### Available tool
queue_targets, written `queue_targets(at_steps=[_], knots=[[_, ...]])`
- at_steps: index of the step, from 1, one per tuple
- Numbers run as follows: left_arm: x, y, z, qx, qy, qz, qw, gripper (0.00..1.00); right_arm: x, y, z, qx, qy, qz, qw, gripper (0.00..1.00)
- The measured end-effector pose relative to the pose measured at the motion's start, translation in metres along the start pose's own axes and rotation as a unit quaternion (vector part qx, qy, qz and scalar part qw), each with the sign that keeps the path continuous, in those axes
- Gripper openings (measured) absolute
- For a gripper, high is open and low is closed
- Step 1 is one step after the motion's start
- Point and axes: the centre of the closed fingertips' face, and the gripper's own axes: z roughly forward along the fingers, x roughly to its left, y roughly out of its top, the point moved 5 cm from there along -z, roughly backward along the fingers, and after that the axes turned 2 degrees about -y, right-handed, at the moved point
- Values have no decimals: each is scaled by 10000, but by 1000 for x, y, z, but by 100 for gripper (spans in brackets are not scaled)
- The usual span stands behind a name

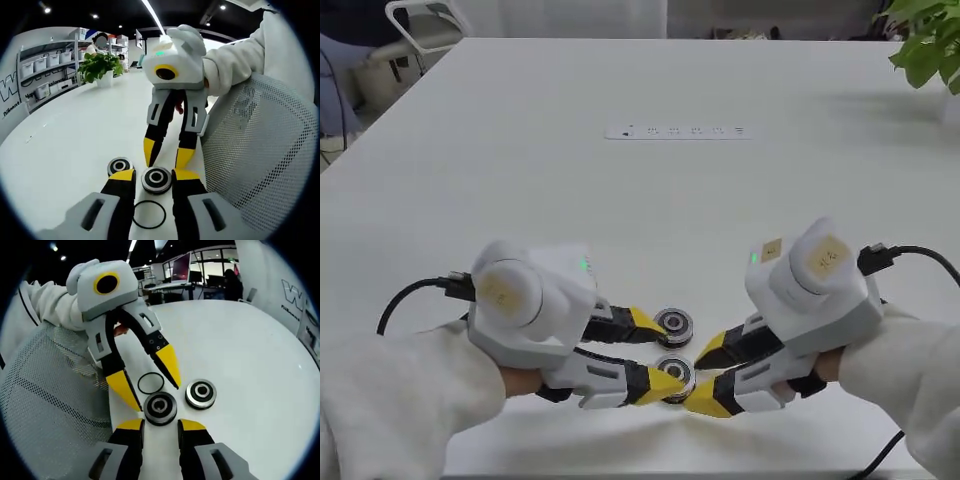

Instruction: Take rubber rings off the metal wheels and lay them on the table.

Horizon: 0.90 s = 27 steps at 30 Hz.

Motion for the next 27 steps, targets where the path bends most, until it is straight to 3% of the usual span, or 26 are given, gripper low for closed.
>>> queue_targets(at_steps=[11,25,27], knots=[[-4,-9,6,267,-46,131,9995,13,0,0,0,10,-38,-73,10000,21],[-3,-9,7,161,13,60,9999,7,0,1,1,5,-67,-114,9999,20],[-3,-7,14,139,-12,68,9999,7,0,1,2,15,-42,-106,9999,19]])
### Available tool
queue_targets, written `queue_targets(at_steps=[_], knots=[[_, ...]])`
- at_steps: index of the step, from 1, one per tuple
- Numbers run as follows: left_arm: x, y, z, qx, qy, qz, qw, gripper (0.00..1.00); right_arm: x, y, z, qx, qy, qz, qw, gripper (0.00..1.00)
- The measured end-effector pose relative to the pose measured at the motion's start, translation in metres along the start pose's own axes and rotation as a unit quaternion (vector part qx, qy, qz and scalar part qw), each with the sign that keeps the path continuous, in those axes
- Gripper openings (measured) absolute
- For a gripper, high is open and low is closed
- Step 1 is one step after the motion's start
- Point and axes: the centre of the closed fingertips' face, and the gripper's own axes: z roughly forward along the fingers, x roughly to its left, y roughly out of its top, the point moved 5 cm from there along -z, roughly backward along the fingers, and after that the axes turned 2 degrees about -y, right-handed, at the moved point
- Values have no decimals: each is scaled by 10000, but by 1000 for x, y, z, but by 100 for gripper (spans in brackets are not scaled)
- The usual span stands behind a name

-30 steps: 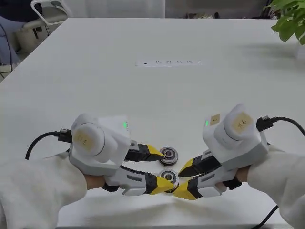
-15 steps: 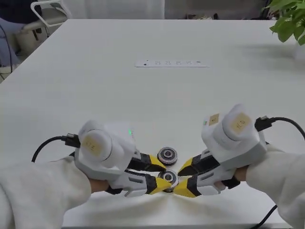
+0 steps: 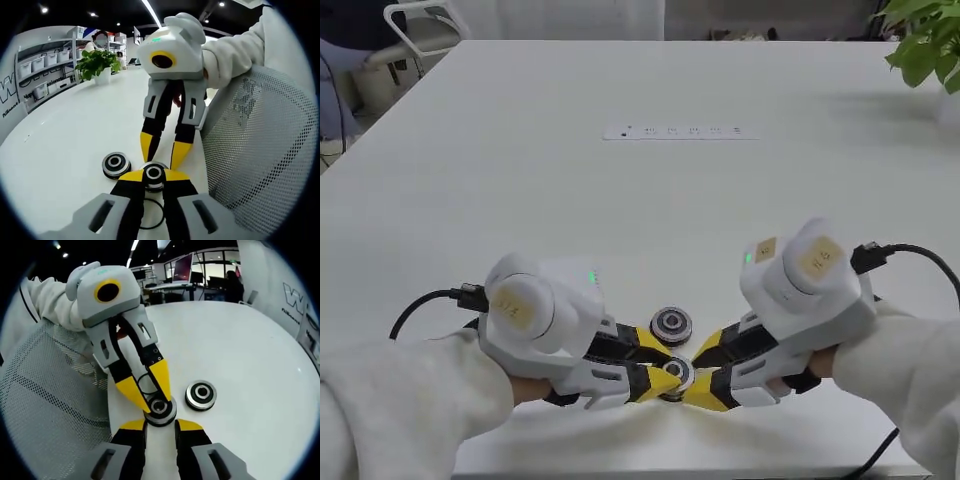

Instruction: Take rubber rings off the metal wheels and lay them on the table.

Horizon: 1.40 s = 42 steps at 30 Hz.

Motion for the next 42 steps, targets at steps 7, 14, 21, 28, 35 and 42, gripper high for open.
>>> queue_targets(at_steps=[7,14,21,28,35,42], knots=[[0,-1,-2,-32,-7,9,10000,7,1,-1,2,55,17,-15,10000,18],[-1,-2,-3,-74,-16,9,10000,7,-1,-3,-2,123,-9,-36,9999,9],[-1,-3,-5,-84,0,3,10000,7,-2,-4,-3,139,-58,-202,9997,1],[-1,-3,-7,-88,3,5,10000,7,-4,-4,-3,164,-98,-59,9998,0],[0,-4,-8,-84,5,10,10000,7,-7,-4,-6,178,-98,585,9981,0],[0,-4,-8,-66,9,15,10000,7,-10,-2,-11,18,-27,1155,9933,0]])
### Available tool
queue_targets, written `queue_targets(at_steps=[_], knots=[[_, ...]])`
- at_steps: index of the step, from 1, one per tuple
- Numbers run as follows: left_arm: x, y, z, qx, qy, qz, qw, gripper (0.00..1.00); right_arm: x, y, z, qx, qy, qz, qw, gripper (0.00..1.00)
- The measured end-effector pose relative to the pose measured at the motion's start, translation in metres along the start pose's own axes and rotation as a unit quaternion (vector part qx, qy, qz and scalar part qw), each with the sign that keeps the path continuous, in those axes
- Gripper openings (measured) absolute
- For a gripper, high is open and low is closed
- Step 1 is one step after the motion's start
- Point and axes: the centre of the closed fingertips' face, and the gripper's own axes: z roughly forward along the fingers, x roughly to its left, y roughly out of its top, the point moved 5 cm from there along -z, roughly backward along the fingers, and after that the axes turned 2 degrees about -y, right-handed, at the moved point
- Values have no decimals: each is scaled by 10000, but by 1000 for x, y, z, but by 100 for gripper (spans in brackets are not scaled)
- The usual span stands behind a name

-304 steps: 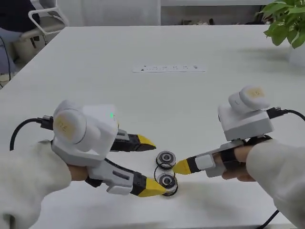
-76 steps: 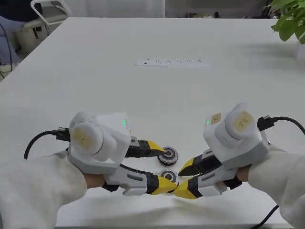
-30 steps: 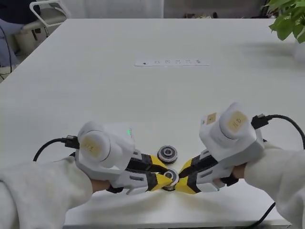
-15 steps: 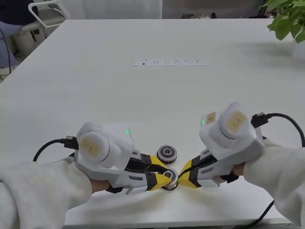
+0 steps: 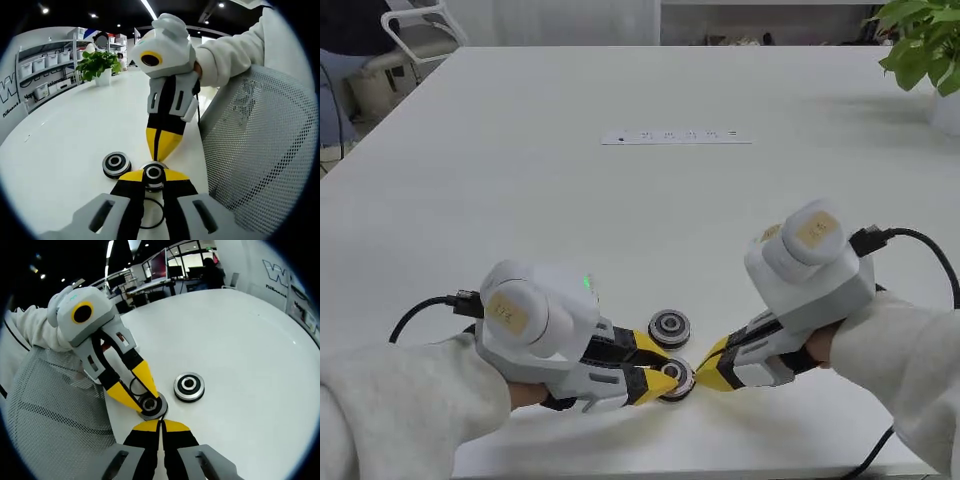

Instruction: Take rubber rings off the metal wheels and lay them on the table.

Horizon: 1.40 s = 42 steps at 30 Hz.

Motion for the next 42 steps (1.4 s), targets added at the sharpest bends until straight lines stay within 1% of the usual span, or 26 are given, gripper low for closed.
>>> queue_targets(at_steps=[3,4,5,7,11,16,21,26,31,34,38,39,40,41,42], knots=[[0,0,0,0,1,3,10000,7,1,0,-1,-27,24,86,10000,0],[0,0,0,-1,3,3,10000,7,3,4,-1,-144,72,161,9997,0],[0,0,0,3,4,2,10000,7,2,3,-2,-77,40,185,9998,0],[0,0,0,1,5,3,10000,7,2,3,-1,-120,64,227,9997,0],[0,1,0,-8,-7,32,10000,7,3,6,-3,-218,147,481,9985,0],[0,1,0,-6,-2,55,10000,7,4,7,-3,-241,188,631,9975,0],[1,1,0,-1,-5,76,10000,7,6,8,-3,-256,202,525,9981,0],[1,1,0,-2,-6,91,10000,7,7,9,-3,-267,239,519,9980,0],[0,1,1,-5,-13,96,10000,8,10,9,-3,-257,256,399,9985,0],[0,1,1,-2,-14,101,9999,8,11,11,-3,-303,298,395,9983,0],[0,1,1,-3,-10,103,9999,8,14,15,-4,-440,397,427,9973,0],[0,1,1,-6,-5,98,10000,8,18,18,-4,-502,524,445,9964,0],[0,2,1,-9,5,96,10000,8,25,27,-5,-823,746,584,9921,0],[0,2,1,-3,6,95,10000,7,22,24,-6,-648,631,526,9945,0],[0,2,1,-6,10,88,10000,8,19,21,-6,-472,447,309,9974,0]])
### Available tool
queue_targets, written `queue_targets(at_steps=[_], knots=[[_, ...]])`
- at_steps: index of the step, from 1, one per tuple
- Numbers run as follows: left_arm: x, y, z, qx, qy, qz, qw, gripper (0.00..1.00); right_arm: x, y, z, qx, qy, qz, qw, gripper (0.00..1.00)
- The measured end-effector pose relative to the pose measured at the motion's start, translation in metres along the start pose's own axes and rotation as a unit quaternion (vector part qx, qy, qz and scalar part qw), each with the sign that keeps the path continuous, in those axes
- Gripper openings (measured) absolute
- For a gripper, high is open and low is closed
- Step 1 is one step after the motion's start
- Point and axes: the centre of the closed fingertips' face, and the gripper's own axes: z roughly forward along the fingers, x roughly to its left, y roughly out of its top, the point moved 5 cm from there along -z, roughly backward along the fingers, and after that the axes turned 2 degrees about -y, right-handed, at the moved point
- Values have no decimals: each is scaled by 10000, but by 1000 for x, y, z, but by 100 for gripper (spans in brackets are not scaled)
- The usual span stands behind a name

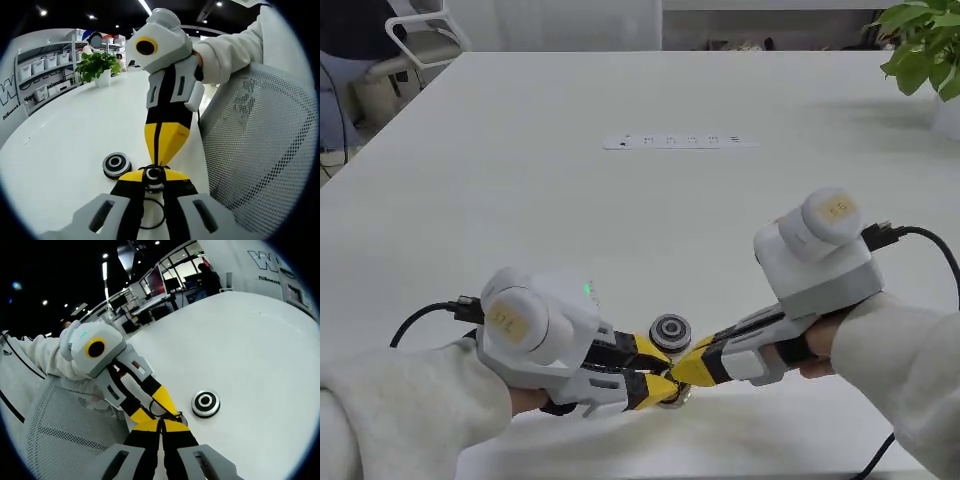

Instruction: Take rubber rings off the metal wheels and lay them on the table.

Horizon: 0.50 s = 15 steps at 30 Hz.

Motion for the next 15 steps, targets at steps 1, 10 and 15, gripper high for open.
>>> queue_targets(at_steps=[1,10,15], knots=[[0,0,0,-1,1,-2,10000,8,3,1,2,-91,60,-93,9999,0],[0,1,1,56,40,-103,9999,8,-8,-2,-1,-78,-151,275,9995,0],[-1,1,0,108,-25,-57,9999,8,-11,-4,0,-13,-214,399,9990,0]])
